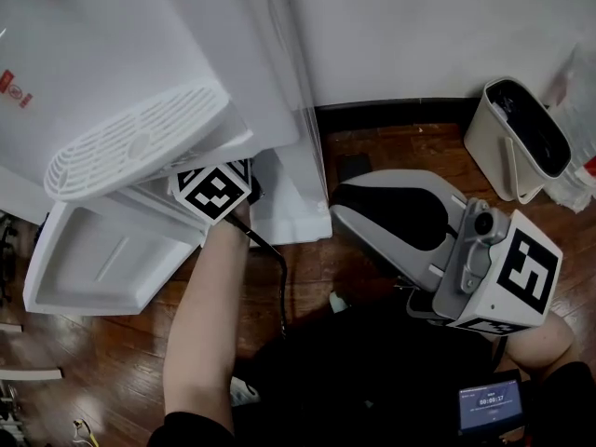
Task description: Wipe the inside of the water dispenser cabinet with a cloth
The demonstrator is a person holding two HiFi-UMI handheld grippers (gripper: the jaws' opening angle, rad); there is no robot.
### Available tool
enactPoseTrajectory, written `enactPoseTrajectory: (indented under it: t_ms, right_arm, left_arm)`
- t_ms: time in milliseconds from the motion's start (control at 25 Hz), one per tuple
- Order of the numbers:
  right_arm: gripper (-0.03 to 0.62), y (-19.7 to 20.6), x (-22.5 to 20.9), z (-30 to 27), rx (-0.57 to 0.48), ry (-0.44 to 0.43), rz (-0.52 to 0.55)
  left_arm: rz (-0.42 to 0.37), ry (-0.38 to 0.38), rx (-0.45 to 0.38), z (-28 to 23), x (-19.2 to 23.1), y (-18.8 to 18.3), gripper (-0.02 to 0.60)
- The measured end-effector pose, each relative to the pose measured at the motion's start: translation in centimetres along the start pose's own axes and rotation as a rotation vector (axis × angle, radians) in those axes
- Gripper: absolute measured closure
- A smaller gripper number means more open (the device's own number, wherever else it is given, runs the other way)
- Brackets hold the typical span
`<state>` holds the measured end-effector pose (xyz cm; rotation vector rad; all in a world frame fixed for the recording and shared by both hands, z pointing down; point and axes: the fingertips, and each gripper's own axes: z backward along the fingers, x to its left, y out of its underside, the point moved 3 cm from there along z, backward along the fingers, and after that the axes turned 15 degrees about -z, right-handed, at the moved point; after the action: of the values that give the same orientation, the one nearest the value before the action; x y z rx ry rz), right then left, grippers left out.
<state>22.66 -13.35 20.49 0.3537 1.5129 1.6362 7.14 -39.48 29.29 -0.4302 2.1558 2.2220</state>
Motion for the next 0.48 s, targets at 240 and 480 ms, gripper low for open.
enactPoseTrajectory:
  t_ms: [240,480]
  right_arm:
    - [0.569,0.3,-0.4,-0.1,0.005,-0.023,-0.054]
    - [0.569,0.3,-0.7,0.0,0.000,-0.028,-0.098]
  left_arm:
    - [0.027,0.310,-0.090,0.8,-4.5,-0.1,0.416]
    - [-0.012,0.581,-0.100,1.8,-9.0,1.1,0.416]
